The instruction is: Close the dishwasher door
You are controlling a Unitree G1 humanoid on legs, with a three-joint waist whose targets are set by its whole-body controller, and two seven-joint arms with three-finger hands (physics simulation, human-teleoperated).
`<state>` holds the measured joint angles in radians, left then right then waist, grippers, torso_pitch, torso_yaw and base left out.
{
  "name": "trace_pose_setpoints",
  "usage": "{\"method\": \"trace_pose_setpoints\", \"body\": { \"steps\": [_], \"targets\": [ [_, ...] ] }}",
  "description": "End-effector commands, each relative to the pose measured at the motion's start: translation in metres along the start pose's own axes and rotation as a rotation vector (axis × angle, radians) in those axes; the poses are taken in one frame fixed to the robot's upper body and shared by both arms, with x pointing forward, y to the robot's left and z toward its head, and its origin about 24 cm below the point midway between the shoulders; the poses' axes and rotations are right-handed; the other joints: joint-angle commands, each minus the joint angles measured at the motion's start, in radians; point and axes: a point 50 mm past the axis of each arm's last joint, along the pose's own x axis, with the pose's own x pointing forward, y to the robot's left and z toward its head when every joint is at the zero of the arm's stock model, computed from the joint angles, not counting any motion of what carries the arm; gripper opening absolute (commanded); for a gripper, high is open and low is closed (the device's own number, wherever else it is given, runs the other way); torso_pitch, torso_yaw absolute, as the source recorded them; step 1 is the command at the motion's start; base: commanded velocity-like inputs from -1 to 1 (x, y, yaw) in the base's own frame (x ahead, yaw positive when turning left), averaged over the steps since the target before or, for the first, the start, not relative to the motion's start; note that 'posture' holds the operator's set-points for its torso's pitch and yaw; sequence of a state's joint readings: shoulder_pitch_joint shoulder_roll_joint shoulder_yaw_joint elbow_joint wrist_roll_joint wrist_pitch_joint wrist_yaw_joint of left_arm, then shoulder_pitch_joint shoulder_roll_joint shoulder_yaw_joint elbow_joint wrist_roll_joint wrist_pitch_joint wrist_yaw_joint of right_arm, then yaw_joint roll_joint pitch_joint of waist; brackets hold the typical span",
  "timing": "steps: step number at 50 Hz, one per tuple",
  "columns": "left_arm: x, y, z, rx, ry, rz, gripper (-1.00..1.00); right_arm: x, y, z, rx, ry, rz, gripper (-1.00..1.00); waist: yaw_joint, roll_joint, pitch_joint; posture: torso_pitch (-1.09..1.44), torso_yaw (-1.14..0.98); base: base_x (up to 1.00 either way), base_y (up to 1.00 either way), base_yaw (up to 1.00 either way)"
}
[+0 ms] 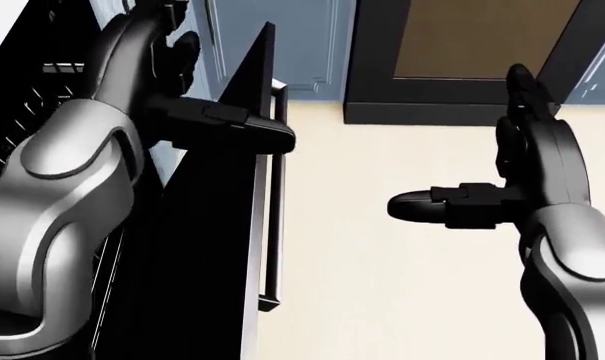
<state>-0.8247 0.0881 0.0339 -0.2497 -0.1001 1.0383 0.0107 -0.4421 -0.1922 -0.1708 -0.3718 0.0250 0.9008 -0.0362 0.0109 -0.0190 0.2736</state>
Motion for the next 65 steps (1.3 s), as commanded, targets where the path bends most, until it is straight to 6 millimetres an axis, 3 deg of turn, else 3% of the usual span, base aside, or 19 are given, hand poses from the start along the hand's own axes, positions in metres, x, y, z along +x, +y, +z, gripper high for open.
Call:
{"method": "trace_pose_setpoints", "body": {
  "steps": [1,14,38,47,65],
  "targets": [
    [-0.001,-0.003,0.019,0.003,-0.081,-0.005,1.00,-0.003,-0.003,0.017,-0.002,-0.093,-0.015,1.00,0.001,-0.003,-0.034,0.73,0.00,0.00,0.00,0.00],
    [0.023,-0.043,0.005,0.003,-0.009,-0.111,1.00,-0.004,-0.005,0.018,-0.006,-0.092,-0.018,1.00,0.002,-0.015,-0.035,0.73,0.00,0.00,0.00,0.00],
    [0.045,-0.070,-0.012,0.000,0.042,-0.210,1.00,-0.002,-0.004,0.018,-0.004,-0.090,-0.020,1.00,0.002,-0.026,-0.032,0.73,0.00,0.00,0.00,0.00],
    [0.051,-0.090,-0.020,-0.010,0.111,-0.239,1.00,-0.002,-0.005,0.017,-0.003,-0.092,-0.022,1.00,0.003,-0.031,-0.031,0.73,0.00,0.00,0.00,0.00],
    [0.053,-0.124,-0.062,0.055,0.318,-0.235,1.00,-0.002,-0.006,0.018,0.001,-0.095,-0.024,1.00,0.001,-0.043,-0.036,0.73,0.00,0.00,0.00,0.00]
  ]
}}
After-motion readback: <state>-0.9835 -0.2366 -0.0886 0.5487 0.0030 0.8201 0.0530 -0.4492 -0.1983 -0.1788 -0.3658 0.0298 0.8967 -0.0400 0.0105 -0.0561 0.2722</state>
